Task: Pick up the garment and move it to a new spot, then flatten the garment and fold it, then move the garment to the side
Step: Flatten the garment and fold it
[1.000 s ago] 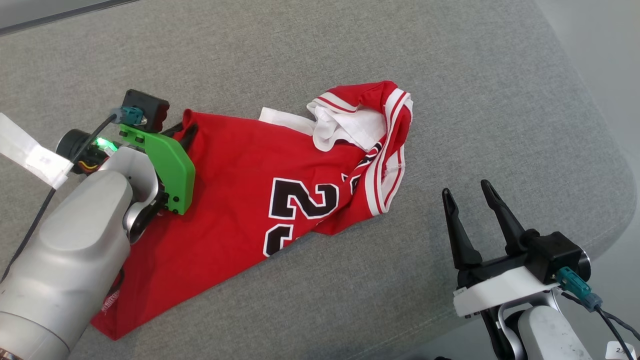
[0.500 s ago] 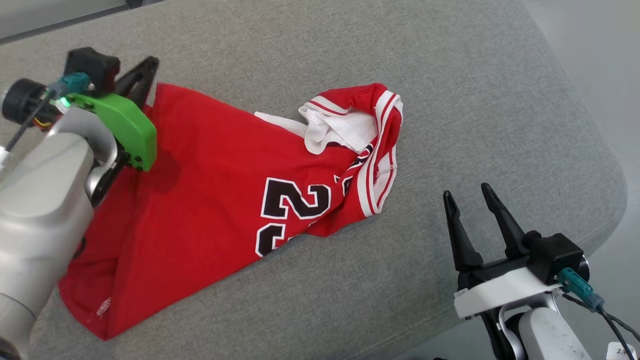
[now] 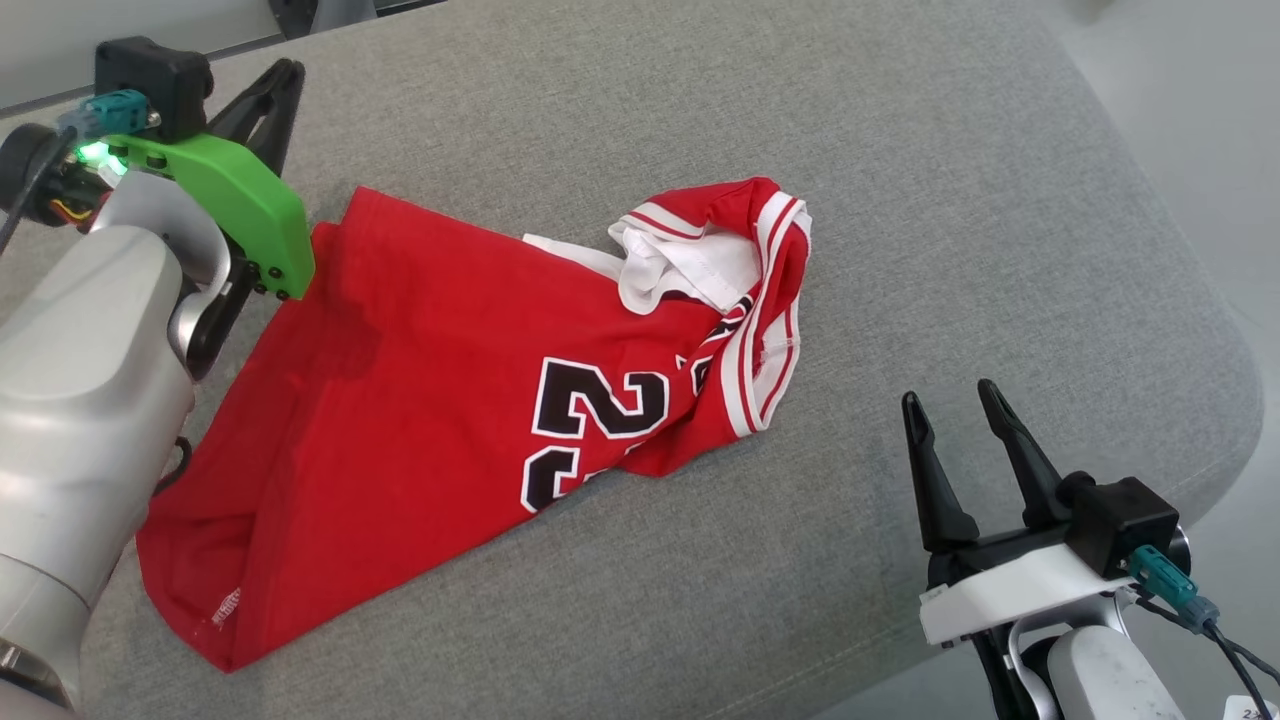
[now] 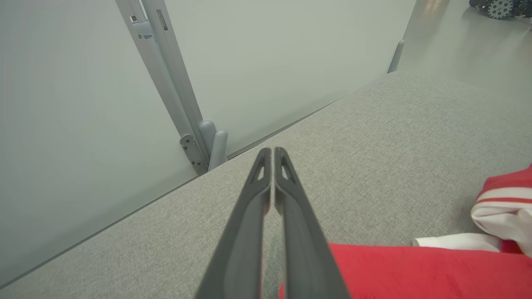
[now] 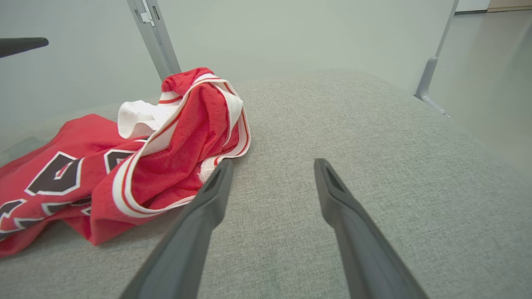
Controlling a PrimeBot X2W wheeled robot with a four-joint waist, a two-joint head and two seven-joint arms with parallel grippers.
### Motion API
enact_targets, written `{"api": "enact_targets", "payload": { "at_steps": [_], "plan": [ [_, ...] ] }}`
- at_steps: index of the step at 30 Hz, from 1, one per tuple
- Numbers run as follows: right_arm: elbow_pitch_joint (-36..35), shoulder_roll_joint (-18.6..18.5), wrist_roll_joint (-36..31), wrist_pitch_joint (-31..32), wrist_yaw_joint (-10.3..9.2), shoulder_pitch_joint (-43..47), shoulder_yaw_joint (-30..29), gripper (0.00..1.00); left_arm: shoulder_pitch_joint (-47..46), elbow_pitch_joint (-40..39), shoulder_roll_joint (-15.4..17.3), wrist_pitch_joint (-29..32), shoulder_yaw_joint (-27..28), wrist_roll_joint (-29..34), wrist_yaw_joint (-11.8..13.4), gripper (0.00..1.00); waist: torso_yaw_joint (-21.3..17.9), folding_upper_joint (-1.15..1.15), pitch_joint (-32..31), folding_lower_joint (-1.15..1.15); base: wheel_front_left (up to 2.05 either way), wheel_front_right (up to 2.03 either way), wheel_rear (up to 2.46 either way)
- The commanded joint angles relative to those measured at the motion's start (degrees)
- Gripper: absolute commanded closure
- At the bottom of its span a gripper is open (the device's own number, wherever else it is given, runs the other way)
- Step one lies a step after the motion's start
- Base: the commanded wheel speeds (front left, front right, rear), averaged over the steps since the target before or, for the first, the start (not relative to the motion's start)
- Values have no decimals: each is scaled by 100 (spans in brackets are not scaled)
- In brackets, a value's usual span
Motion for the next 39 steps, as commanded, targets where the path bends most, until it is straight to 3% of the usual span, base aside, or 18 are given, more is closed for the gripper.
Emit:
{"api": "enact_targets", "payload": {
  "at_steps": [1,2,3,4,5,13,26,27,29,30,34,39],
  "plan": [
    [-6,-5,11,-18,-2,29,8,0,86,32,-43,80,-26,-99,-21,62,38,63,47,0,0,0,0],
    [-14,-6,15,-18,-2,3,14,0,129,34,-79,161,-54,-152,-26,58,50,63,79,0,0,0,0],
    [-20,-5,17,-18,-2,-24,24,0,165,31,-113,214,-71,-211,-31,6,59,63,117,0,0,0,0],
    [-20,-5,17,-18,-2,-24,24,0,165,31,-113,214,-71,-211,-31,6,59,63,117,0,0,0,0],
    [-27,-6,21,-18,-2,-50,30,0,199,47,-142,293,-84,-272,-33,0,65,63,158,0,0,0,0],
    [-28,-6,80,-18,-2,-181,159,0,294,75,-200,895,-339,-580,-38,0,-32,63,500,0,0,0,0],
    [79,-5,202,-18,-2,-166,335,0,157,19,11,1059,-681,-792,-40,0,-224,63,548,0,0,0,0],
    [82,-5,207,-18,-2,-170,347,0,171,-1,12,1060,-717,-817,-40,24,-228,63,543,0,0,0,0],
    [85,-5,218,-18,-2,-171,353,0,205,-39,13,1055,-777,-857,-39,88,-224,63,534,0,0,0,0],
    [86,-5,224,-18,-2,-169,347,0,236,-62,11,1063,-811,-888,-39,100,-217,63,526,0,0,0,0],
    [96,-6,222,-18,-2,-151,313,0,296,-109,40,962,-879,-998,-40,100,-175,63,484,0,0,0,0],
    [104,-6,247,-18,-2,-170,278,0,1,44,161,245,-705,-915,-13,100,-96,63,430,0,0,0,0]
  ]
}}
